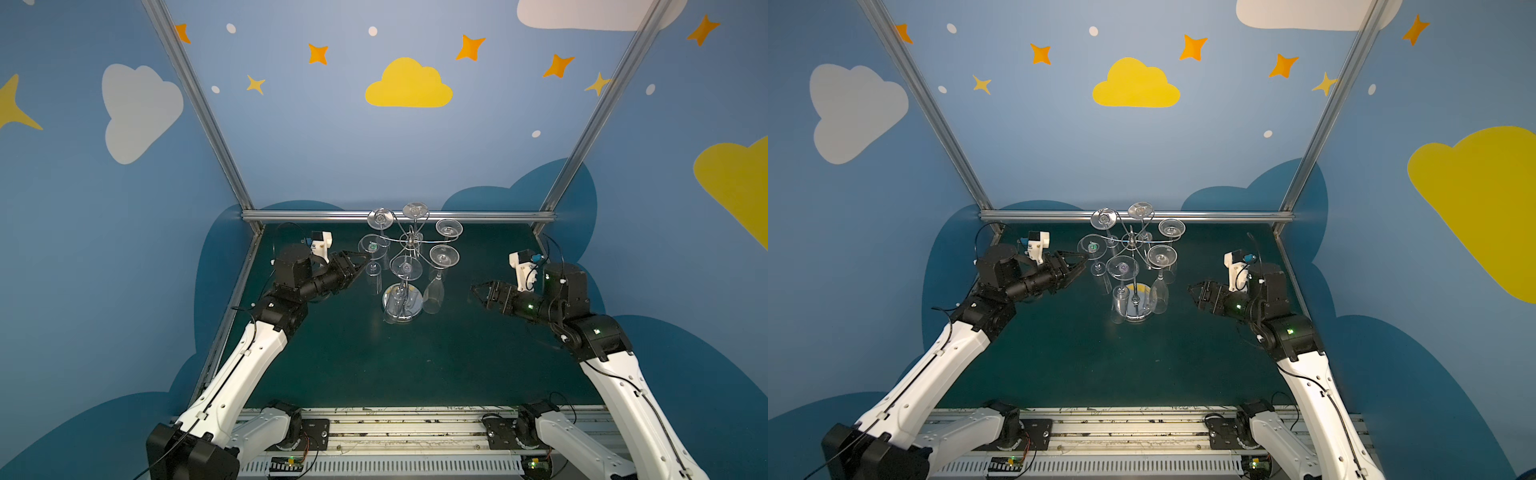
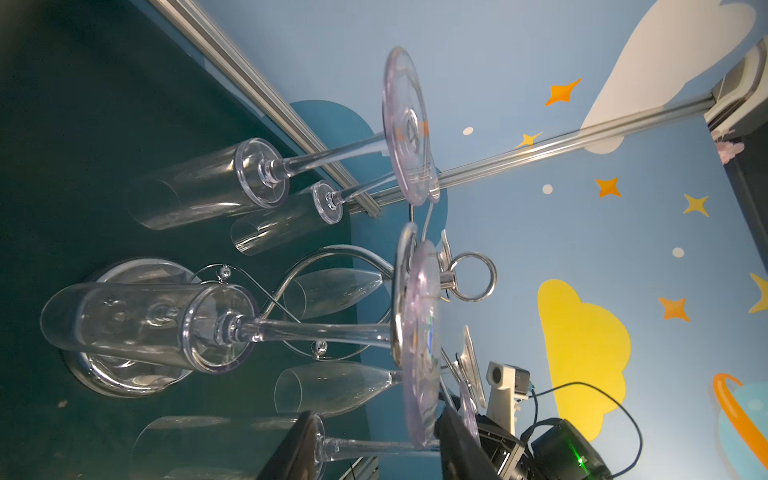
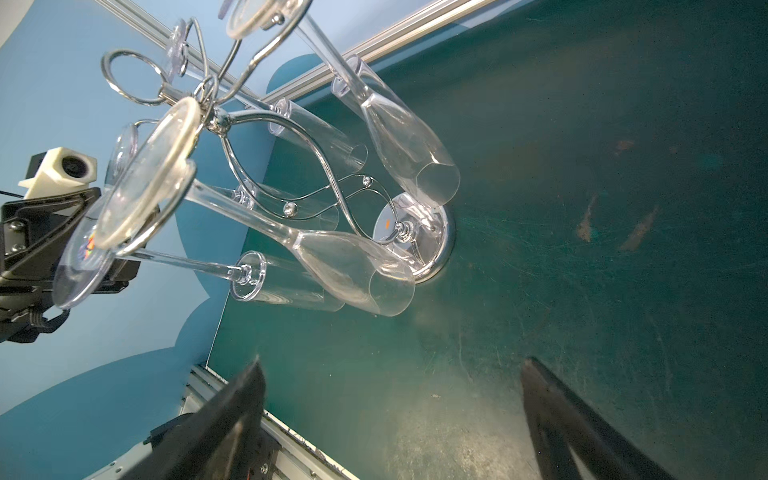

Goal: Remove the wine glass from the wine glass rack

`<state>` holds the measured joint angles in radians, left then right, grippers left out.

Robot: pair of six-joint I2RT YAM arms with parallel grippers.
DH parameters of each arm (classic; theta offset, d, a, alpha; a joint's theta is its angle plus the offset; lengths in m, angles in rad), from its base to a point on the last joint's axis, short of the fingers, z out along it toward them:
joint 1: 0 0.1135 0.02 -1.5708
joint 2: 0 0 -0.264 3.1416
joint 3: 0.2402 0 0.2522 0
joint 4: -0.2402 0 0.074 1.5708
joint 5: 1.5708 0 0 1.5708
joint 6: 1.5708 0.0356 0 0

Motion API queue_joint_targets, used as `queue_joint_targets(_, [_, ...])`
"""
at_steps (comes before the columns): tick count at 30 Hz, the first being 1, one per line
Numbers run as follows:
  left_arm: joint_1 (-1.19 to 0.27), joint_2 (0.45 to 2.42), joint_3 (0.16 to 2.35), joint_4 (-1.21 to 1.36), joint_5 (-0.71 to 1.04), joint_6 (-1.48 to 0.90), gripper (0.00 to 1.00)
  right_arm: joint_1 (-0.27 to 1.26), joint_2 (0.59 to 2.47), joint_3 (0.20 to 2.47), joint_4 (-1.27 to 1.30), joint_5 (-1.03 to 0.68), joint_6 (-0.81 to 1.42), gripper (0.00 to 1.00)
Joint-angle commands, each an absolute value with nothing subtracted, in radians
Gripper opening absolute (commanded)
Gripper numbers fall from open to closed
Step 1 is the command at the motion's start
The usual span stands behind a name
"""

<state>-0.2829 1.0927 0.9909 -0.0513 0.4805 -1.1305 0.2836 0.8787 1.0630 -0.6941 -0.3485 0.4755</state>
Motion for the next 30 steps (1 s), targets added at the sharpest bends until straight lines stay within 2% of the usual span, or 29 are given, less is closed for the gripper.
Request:
queue_joint_targets(1, [-0.284,1.088,1.008,-0.009,0.454,-1.153,0.42,0.288,0.849,1.046,-0.713,-0.312,0.486,0.94])
queue_joint_targets(3, [-0.284,1.094,1.013,-0.011,0.454,-1.151,0.42,0.288,0.842,1.043,-0.717,-0.3,0.491,0.94])
queue_joint_targets(25, [-0.285,1.108,1.019,0.0,0.469,-1.224,0.08,0.287,0.792,1.005,-0.721,-0.254,0.52,0.91])
queue_joint_targets(30, [-0.284,1.096,1.018,0.002,0.46,-1.249,0.03,0.287,0.777,0.993,-0.713,-0.245,0.528,0.91])
